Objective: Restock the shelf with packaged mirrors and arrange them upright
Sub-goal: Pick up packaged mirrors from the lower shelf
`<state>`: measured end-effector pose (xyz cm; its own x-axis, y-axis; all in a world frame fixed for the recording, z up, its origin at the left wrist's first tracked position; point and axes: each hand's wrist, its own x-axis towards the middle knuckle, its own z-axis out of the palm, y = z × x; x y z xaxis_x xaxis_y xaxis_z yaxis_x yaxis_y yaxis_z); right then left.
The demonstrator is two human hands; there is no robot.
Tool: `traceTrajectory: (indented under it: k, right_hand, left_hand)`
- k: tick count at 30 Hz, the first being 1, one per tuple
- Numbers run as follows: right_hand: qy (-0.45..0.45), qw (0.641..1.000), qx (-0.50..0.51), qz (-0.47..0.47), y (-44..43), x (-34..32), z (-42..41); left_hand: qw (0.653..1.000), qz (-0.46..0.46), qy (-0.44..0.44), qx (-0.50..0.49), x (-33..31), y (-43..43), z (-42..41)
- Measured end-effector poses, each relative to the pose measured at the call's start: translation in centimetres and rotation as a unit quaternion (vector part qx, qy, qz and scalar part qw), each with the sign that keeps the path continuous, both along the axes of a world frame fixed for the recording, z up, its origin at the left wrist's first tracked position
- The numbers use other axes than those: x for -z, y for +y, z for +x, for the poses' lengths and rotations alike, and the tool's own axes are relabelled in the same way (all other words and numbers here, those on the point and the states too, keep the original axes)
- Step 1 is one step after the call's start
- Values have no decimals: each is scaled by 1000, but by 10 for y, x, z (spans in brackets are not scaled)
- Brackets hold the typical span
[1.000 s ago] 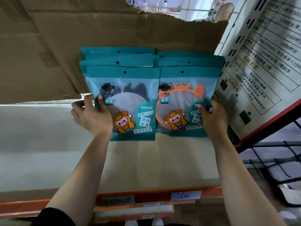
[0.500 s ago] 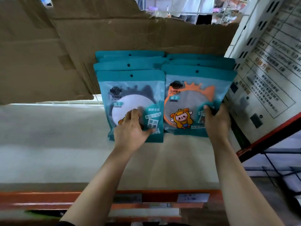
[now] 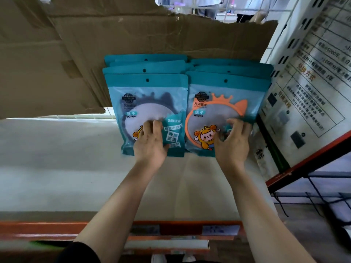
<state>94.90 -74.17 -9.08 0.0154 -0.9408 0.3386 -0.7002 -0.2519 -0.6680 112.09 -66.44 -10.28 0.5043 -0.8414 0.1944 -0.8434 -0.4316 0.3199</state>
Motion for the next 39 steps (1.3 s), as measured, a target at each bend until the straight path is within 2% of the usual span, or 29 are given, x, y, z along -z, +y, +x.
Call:
traceTrajectory:
  k: [4,8,15,18,22,26,28,34,39]
  right_hand:
    - [76,993,-85,1,2,5,2]
    - [162,971,-171,48,12,6,7]
    - [164,942,-290,30,38,4,31]
    - [167,925,-338,43,56,4,47]
    - [226,885,-406,39,79,1,73]
    - [330,839,-433,-2,104,-5,114]
    - [353,822,-445,-42,128,-7,141]
    - [353,782,-505,-96,221,-11,223]
    - [334,763,-534,-143,308,-25,301]
  left_hand:
    - [1000,-23,16,7,-2,6,-1]
    - [999,32,32,5,0,22,-2]
    - [995,64,50,-59,2,62,4]
    - [989,111,42,-86,7,89,14]
    - [979,144,50,-137,4,130,34]
    - [973,137,59,-177,-10,169,56]
    - [968,137,55,-205,-13,197,70]
    - [958,124,70,-250,-13,298,128]
    - [955,39,44,-291,-29,379,187]
